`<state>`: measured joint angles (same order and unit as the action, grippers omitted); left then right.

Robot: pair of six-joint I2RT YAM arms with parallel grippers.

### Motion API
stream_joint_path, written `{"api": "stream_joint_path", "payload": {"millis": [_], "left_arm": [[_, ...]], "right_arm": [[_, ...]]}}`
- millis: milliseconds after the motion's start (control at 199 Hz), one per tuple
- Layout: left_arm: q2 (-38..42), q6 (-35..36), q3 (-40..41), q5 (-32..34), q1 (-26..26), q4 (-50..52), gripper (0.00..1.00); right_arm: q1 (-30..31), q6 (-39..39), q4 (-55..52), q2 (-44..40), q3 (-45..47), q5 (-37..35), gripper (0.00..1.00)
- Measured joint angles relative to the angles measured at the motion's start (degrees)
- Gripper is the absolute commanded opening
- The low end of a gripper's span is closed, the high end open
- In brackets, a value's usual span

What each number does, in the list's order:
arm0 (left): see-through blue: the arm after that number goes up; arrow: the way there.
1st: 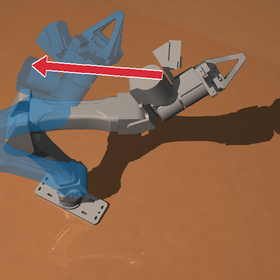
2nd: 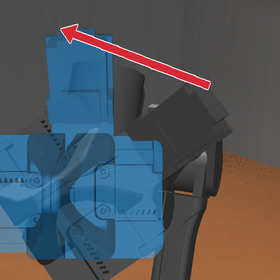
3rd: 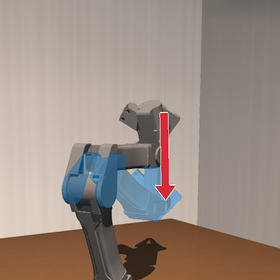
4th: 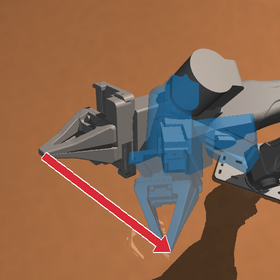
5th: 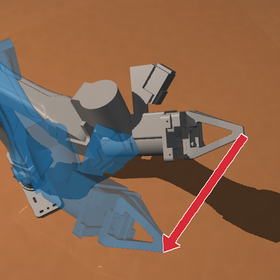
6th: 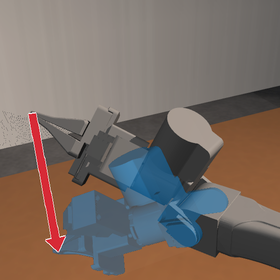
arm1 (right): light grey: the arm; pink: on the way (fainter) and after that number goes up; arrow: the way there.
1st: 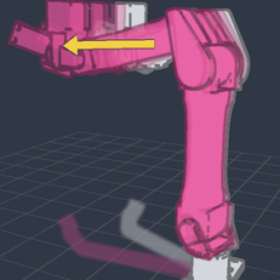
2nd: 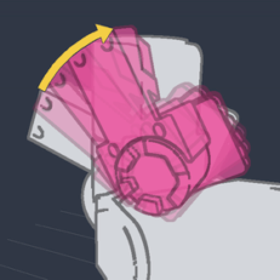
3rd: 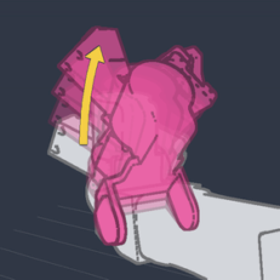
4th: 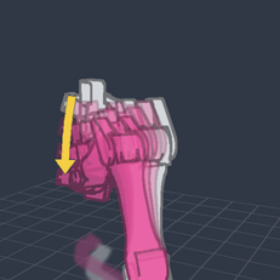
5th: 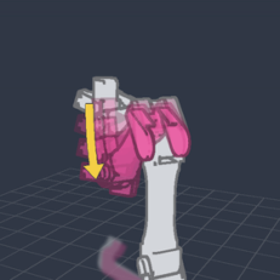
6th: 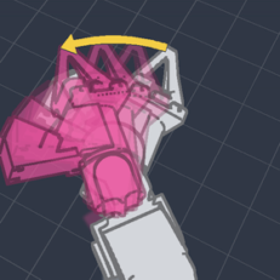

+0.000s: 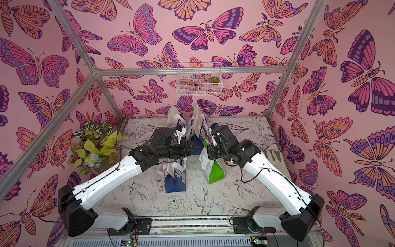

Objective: Open the takeout bag
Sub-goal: Place the takeout bag at the center of the board.

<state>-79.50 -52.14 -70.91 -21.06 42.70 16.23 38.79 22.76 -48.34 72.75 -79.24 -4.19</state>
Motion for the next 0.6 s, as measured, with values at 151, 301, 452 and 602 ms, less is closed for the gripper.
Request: {"api": "stream_joint_path", "payload": {"millis": [151, 301, 452, 602], "left_arm": [[-1.3, -1.9, 1.8, -0.9, 0.0, -4.5, 0.57], [-2.4, -3.7, 2.3, -1.9, -0.3, -9.4, 0.54], [-3.9, -5.4, 2.3, -3.0, -0.7, -13.7, 0.54], [-6.5, -6.0, 2.3, -3.8, -0.7, -15.4, 0.53]], "right_arm": [[-1.1, 1.2, 0.1, 0.0, 0.2, 0.4, 0.46], [-2.8, 1.9, -0.1, 1.2, 0.2, 0.7, 0.36], [-3.1, 2.6, -0.7, 2.7, 0.0, 1.0, 0.17], [-3.1, 2.8, -0.9, 2.8, -0.1, 1.3, 0.25]]}}
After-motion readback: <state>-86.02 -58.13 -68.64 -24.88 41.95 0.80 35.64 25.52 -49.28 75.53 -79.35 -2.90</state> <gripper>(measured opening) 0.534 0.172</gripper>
